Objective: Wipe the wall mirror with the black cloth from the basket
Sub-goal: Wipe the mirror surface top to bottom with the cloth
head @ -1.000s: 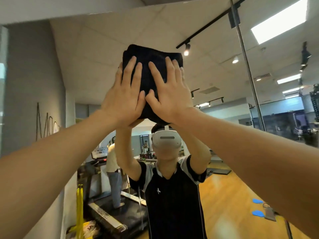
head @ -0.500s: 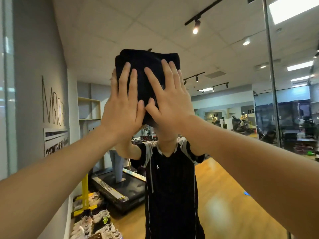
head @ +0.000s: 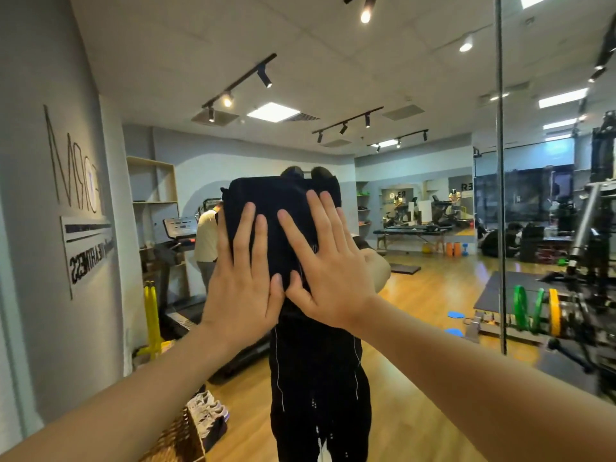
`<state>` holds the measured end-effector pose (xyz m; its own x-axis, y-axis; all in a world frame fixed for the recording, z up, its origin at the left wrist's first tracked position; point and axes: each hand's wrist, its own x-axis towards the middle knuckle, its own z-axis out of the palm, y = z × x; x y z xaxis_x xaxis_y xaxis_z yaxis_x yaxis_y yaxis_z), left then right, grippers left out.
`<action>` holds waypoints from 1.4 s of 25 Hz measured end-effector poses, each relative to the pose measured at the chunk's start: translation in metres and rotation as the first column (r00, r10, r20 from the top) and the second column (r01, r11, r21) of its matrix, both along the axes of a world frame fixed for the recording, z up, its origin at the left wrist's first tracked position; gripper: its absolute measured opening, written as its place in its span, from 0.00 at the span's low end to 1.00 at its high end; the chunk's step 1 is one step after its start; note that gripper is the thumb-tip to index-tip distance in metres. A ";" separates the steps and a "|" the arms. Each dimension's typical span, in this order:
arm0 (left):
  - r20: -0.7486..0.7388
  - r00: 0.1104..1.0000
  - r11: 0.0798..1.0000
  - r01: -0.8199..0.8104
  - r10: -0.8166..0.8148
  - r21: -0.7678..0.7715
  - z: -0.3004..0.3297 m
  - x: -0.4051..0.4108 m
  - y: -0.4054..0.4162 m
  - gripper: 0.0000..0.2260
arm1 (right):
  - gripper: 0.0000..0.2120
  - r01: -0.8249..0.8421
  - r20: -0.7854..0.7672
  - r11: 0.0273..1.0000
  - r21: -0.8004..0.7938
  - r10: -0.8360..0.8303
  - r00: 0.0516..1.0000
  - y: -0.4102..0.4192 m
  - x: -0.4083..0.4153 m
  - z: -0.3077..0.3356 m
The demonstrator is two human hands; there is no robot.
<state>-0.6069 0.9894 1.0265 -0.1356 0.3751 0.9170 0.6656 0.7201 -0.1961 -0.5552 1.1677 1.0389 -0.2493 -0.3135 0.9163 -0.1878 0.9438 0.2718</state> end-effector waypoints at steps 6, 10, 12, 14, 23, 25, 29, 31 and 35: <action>0.032 0.999 1.000 -0.018 0.017 0.011 -0.021 0.019 0.050 0.35 | 0.36 0.086 0.050 0.994 0.072 -0.090 0.995 0.046 0.025 -0.010; 0.059 0.998 0.999 0.033 -0.033 0.003 -0.030 0.037 0.096 0.35 | 0.36 0.156 0.089 0.985 0.074 -0.162 0.983 0.092 0.049 -0.023; 0.060 0.997 0.999 0.050 -0.049 -0.014 -0.032 0.046 0.125 0.34 | 0.36 0.193 0.098 0.978 0.074 -0.200 0.975 0.119 0.062 -0.026; 0.051 0.997 0.998 0.054 -0.053 -0.022 -0.032 0.056 0.155 0.34 | 0.36 0.230 0.105 0.970 0.072 -0.237 0.966 0.146 0.075 -0.027; -0.003 0.997 0.996 0.081 -0.081 -0.032 -0.040 0.089 0.256 0.35 | 0.36 0.288 0.115 0.958 0.002 -0.286 0.951 0.240 0.113 -0.040; 0.004 0.993 0.993 0.117 -0.117 -0.033 -0.040 0.087 0.257 0.35 | 0.35 0.244 0.088 0.969 -0.030 -0.240 0.967 0.240 0.109 -0.042; 0.009 0.991 0.985 0.131 -0.131 -0.115 -0.034 0.082 0.240 0.35 | 0.37 0.186 0.022 0.973 -0.138 -0.185 0.983 0.225 0.093 -0.049; 0.011 0.992 0.980 0.129 -0.128 -0.154 -0.033 0.079 0.227 0.34 | 0.37 0.172 0.002 0.969 -0.175 -0.174 0.985 0.213 0.087 -0.055; -0.001 0.993 0.973 0.120 -0.122 -0.199 -0.033 0.067 0.195 0.34 | 0.36 0.147 -0.016 0.970 -0.195 -0.153 0.988 0.180 0.075 -0.061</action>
<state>-0.5403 1.1846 0.9935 -0.0669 0.5629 0.8238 0.7419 0.5801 -0.3361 -0.4801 1.3476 0.9779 -0.2508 -0.0920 0.9637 -0.0349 0.9957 0.0859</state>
